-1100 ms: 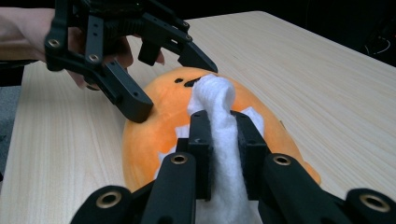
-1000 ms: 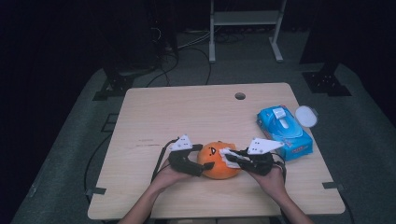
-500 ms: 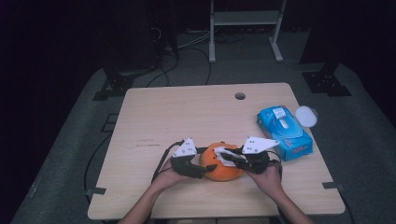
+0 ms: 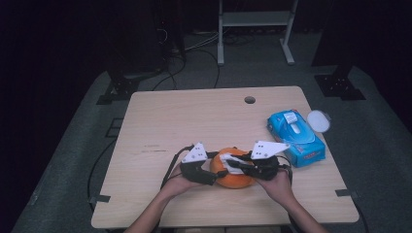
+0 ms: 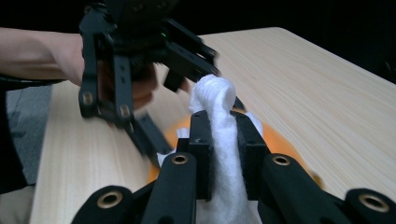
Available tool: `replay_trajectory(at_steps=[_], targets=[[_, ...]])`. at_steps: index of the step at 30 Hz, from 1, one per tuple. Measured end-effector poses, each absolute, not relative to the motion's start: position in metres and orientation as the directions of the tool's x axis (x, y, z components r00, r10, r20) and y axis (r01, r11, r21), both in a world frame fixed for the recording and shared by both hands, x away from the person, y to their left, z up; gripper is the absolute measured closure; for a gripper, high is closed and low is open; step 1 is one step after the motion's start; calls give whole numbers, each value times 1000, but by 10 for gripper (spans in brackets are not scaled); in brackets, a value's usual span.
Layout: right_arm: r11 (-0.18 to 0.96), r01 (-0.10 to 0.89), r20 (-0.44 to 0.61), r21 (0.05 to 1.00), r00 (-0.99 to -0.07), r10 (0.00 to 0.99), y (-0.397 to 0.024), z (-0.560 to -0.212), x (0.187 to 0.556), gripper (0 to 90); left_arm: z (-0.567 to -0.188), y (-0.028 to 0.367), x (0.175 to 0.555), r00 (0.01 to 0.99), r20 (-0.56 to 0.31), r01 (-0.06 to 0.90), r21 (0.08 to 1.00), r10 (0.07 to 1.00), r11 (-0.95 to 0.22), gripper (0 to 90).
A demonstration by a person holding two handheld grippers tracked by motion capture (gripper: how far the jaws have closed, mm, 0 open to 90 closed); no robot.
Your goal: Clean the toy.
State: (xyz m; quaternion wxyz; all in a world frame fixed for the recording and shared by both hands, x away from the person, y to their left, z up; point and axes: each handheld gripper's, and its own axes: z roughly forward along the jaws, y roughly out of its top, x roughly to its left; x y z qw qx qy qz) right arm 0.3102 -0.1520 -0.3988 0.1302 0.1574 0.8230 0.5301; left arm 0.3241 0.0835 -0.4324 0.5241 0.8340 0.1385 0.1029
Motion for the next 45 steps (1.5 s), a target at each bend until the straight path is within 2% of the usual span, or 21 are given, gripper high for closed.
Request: replay_trajectory(at_steps=[3,7,9,12,13,17,23,26,36,42,45], targets=[[407,115,-63,906,-915,399,-149,-397,314,794,-434,86,323,942,33,119,898,334,-423,292],[408,161,-43,899,-892,449,-165,-403,324,795,-437,91,326,940,2,151,895,342,-420,286],[389,205,-3,898,-882,472,-176,-409,327,794,-438,92,329,932,-43,195,897,359,-398,224],[366,226,24,903,-876,482,-186,-415,323,795,-436,93,336,905,-180,312,897,386,-312,121],[363,227,27,904,-877,480,-187,-415,321,795,-435,93,337,900,-200,329,895,388,-301,120],[380,210,7,901,-882,471,-185,-412,312,795,-436,90,334,915,-148,284,896,374,-340,228],[372,176,6,911,-910,415,-166,-404,308,795,-433,85,325,941,-50,186,903,335,-387,297],[376,156,-7,913,-918,397,-156,-401,312,795,-432,83,321,950,4,135,898,313,-420,310],[362,221,32,906,-887,460,-180,-411,319,796,-435,85,321,952,22,118,895,306,-430,318],[374,156,1,914,-924,382,-158,-403,309,795,-434,81,318,956,60,75,896,286,-438,321],[395,155,-12,906,-921,389,-154,-402,315,795,-435,84,319,956,53,83,896,289,-437,328]])
